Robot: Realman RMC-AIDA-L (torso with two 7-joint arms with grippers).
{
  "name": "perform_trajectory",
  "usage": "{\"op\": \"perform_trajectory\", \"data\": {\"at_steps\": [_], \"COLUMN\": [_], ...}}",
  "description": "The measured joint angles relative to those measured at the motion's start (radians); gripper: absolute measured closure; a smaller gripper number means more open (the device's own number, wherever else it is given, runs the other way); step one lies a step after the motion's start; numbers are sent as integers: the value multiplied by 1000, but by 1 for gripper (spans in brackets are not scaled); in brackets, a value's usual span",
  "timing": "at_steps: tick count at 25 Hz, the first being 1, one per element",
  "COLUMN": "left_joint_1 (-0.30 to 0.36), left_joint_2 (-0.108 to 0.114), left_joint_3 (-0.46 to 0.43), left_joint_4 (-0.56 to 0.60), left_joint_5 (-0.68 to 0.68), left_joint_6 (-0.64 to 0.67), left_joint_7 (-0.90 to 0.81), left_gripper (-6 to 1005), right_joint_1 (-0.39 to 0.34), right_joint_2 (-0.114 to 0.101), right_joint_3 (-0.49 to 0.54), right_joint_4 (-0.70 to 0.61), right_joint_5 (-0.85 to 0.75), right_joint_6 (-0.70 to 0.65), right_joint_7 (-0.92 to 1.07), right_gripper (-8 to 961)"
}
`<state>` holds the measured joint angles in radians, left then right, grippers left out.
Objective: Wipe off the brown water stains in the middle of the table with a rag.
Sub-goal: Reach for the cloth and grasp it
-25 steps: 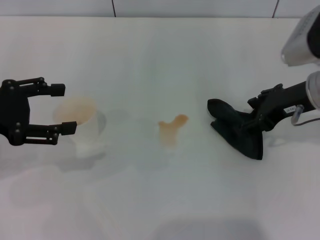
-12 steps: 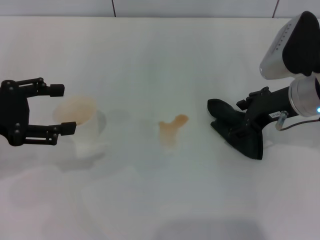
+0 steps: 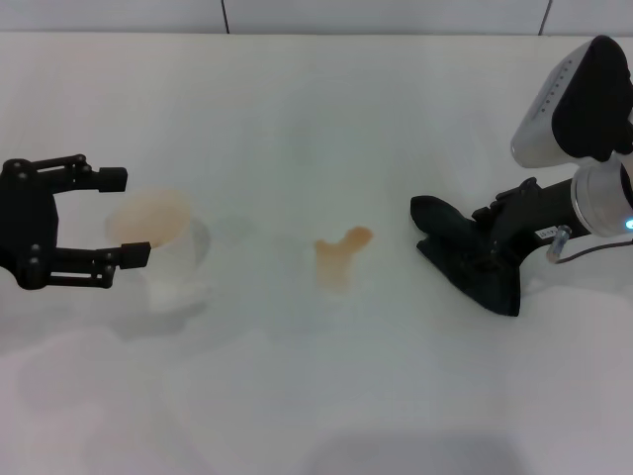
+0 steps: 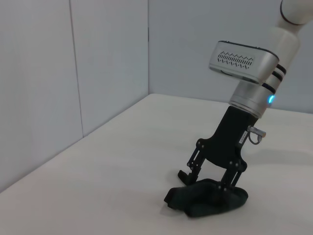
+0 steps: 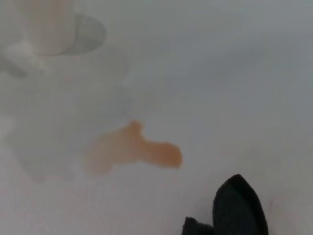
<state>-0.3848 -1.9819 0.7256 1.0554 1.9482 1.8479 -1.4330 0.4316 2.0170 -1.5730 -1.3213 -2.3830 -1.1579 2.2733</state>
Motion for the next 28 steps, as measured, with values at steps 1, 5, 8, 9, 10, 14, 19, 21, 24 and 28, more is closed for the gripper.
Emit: {"op": "perform_trajectory", "data": {"at_steps": [1,5,8,9,10,14,19,21,24,28], "left_joint_1": [0,0,0,0,0,1,1,1,3,4], "left_joint_2": [0,0,0,0,0,-1,-2,-3,-3,-3], "left_joint_3": [0,0,0,0,0,0,0,0,-3,-5], "left_joint_4": [0,0,0,0,0,0,0,0,0,0], "left_joint_5": [1,4,5,5,5,5,5,5,5,5], "left_joint_6": [0,0,-2,-2,-2,-3,-4,-4,-4,-5], "left_joint_7": [0,0,0,0,1,2,2,2,2,3], "left_gripper": [119,119,119,119,119,119,119,119,119,119], "right_joint_1": [0,0,0,0,1,5,5,7,8,7], "right_joint_2": [0,0,0,0,0,0,0,0,0,0], "right_joint_3": [0,-1,-1,-2,-3,-16,-40,-52,-66,-77], "right_joint_4": [0,1,1,2,3,7,0,-3,-14,-43], "right_joint_5": [0,1,0,-2,-4,-5,-6,-6,-7,-7], "right_joint_6": [1,4,2,1,0,-1,4,4,5,7], "right_joint_7": [0,1,15,20,23,25,25,25,24,24], "right_gripper": [292,335,358,378,399,480,616,670,743,825]}}
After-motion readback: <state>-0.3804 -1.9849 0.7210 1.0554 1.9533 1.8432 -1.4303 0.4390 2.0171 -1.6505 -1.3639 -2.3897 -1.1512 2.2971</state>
